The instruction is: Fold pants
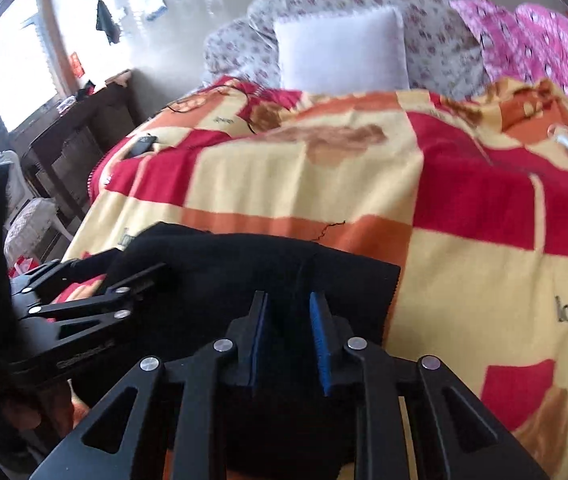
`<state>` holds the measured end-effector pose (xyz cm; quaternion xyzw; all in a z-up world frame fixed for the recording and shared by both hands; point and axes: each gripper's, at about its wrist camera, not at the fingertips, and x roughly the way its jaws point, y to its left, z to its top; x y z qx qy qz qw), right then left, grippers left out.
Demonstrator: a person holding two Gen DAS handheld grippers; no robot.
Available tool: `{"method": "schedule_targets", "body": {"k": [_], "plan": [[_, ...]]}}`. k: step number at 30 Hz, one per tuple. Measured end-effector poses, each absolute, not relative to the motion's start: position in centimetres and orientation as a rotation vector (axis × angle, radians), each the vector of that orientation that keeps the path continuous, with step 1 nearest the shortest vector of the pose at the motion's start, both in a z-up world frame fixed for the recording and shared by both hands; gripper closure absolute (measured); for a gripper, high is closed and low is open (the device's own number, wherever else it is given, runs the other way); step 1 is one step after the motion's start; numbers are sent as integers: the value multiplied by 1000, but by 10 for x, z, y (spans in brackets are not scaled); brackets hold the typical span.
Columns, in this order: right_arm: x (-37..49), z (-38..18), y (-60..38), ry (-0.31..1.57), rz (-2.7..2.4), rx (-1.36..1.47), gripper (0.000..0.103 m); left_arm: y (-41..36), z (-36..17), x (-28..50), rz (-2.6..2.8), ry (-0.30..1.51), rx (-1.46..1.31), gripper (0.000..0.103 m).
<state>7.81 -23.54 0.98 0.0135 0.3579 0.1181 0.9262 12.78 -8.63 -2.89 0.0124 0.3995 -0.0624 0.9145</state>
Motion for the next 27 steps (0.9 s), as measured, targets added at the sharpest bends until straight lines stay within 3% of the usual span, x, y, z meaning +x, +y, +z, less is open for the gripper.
{"method": "schedule_targets", "body": {"k": [9,13,25,27], "plan": [[78,15,-239,733,257,75,79,-81,-29,129,-136,828,-14,25],[46,23,-233,707,278,21,65,-78,-25,116,-126,817,-1,25],[0,7,-227,699,244,-81,63,-78,-22,79,-42,758,52,25],[-8,16,-231,670,246,-53,55,-81,-19,69,-19,724,100,25]]}}
